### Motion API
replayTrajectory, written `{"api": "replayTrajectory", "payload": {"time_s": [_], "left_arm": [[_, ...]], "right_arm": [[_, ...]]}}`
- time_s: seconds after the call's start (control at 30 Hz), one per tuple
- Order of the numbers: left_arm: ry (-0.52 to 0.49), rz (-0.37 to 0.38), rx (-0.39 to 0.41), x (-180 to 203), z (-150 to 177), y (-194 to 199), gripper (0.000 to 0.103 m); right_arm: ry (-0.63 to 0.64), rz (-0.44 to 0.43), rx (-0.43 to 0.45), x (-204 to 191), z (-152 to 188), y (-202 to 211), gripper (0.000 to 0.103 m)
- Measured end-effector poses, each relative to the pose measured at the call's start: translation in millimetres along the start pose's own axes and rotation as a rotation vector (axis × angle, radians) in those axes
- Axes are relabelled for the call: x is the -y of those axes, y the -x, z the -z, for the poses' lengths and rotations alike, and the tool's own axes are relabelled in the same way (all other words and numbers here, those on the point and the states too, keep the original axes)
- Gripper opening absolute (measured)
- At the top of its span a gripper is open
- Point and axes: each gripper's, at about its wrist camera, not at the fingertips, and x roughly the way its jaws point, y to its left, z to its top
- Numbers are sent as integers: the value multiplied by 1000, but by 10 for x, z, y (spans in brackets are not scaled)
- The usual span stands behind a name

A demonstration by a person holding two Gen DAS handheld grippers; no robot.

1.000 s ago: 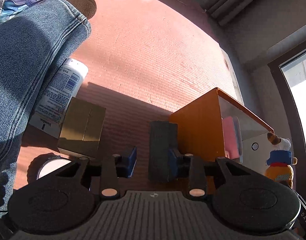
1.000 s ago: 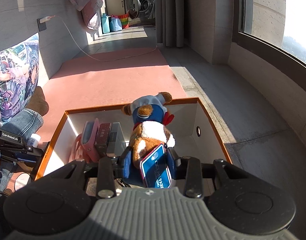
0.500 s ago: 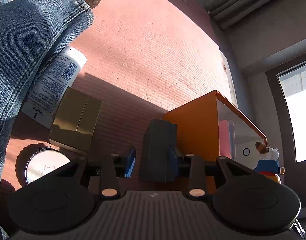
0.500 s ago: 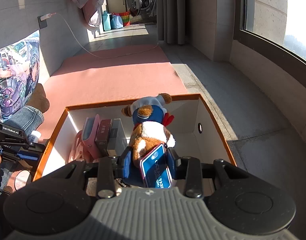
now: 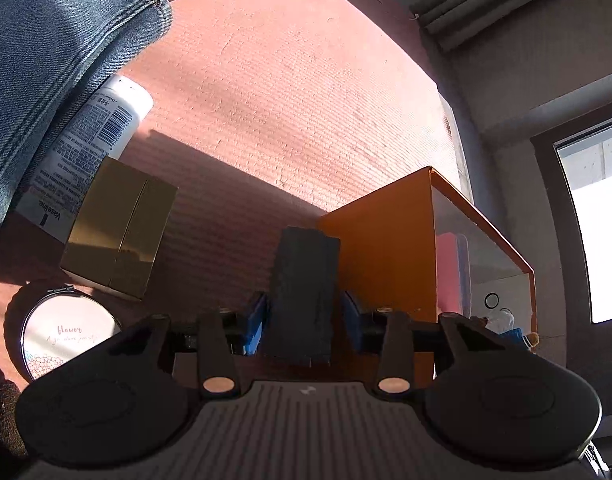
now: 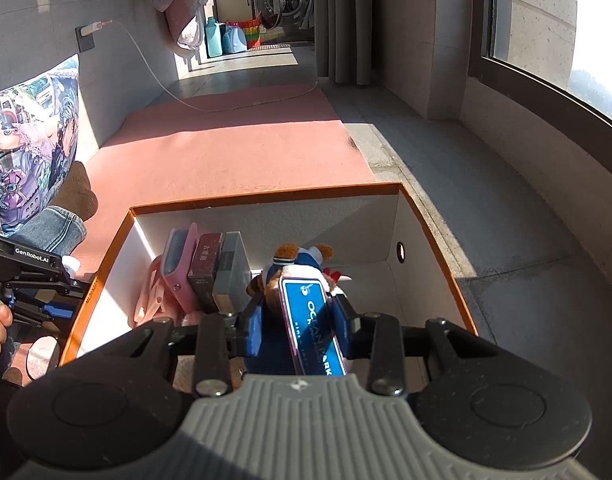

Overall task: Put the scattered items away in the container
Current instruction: 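Carry the plush toy into the orange box while the left carries the black box over it, then open the right gripper to release the plush toy in the orange box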

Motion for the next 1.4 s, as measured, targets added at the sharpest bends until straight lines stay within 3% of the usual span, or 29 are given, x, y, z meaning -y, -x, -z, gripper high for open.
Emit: {"api": "replayTrajectory", "payload": {"time_s": [0.1, 0.2, 0.7, 0.93, 1.1, 1.4], "left_arm": [[-43, -56, 4, 79, 22, -32, 40], [-57, -65, 8, 101, 43, -25, 38], [-142, -31, 144, 363, -6, 674, 38], [-183, 12, 186, 556, -1, 949, 38], [-223, 44, 195, 713, 23, 1059, 38], [-307, 119, 160, 1022, 86, 1096, 38]], "right_arm": [[2, -4, -12, 1, 1, -22, 38], [7, -6, -17, -1, -7, -24, 37], [71, 29, 11, 247, -302, 114, 35], [43, 73, -107, 522, -284, -145, 35], [82, 114, -233, 497, -191, -399, 34], [102, 72, -467, 572, -131, -655, 32]]}}
